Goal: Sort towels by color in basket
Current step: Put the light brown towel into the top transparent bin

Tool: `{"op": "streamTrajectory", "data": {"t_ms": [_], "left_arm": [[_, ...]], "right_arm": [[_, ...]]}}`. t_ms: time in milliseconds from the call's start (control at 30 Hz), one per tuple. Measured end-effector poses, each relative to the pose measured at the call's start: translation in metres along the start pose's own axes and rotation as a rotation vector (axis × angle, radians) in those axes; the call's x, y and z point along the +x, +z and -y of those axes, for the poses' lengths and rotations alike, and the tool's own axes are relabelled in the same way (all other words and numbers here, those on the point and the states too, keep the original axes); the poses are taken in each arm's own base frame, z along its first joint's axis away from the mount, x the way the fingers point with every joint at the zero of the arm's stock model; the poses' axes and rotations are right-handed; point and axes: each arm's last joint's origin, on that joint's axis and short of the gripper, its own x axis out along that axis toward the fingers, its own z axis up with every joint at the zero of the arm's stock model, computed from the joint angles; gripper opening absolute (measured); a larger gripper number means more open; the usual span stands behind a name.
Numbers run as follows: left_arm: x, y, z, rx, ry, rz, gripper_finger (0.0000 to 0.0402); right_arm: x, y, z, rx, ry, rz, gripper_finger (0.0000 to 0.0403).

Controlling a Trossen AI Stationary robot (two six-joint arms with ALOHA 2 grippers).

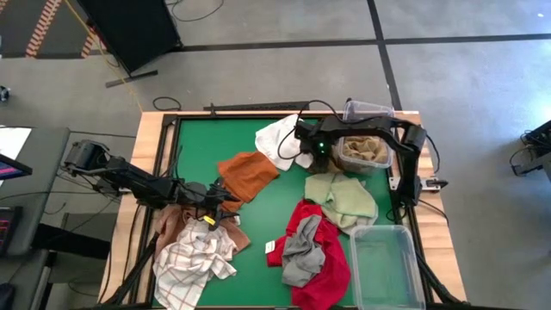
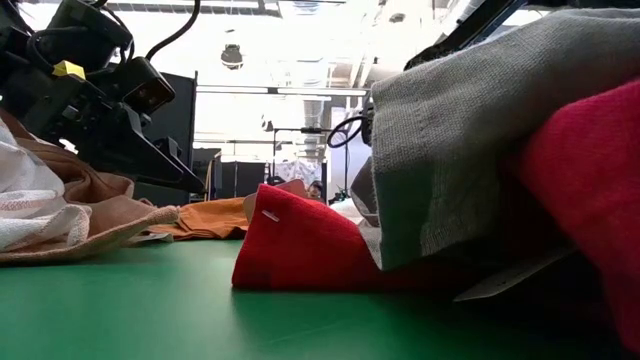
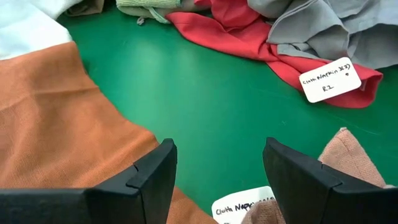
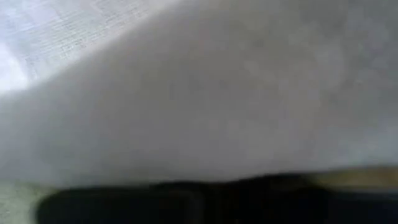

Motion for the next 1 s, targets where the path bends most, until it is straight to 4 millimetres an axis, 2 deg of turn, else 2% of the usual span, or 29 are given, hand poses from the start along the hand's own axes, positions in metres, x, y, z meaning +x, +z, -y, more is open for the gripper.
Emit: {"op": "streamTrajectory", "data": {"t_ms": [67, 267, 467, 800, 1000], "left_arm": [[0.000, 0.000, 0.000, 0.000, 0.000, 0.000, 0.0229], [0.000, 0.000, 0.000, -0.001, 0.000, 0.000, 0.0229], [0.000, 0.000, 0.000, -0.003, 0.001, -0.001, 0.0229], [0.000, 0.000, 0.000, -0.003, 0.014, 0.002, 0.0229], [0.000, 0.000, -0.001, -0.003, 0.028, 0.005, 0.0229]], "right_arm": [[-0.005, -0.002, 0.000, 0.001, 0.003, 0.015, 0.0031], [-0.033, -0.006, -0.013, -0.026, -0.020, 0.076, 0.0030], [-0.078, -0.019, -0.036, -0.055, -0.135, 0.158, 0.0030], [-0.164, -0.068, -0.065, 0.047, -0.408, 0.426, 0.0030], [-0.201, -0.104, -0.063, 0.253, -0.613, 0.589, 0.0030]]}}
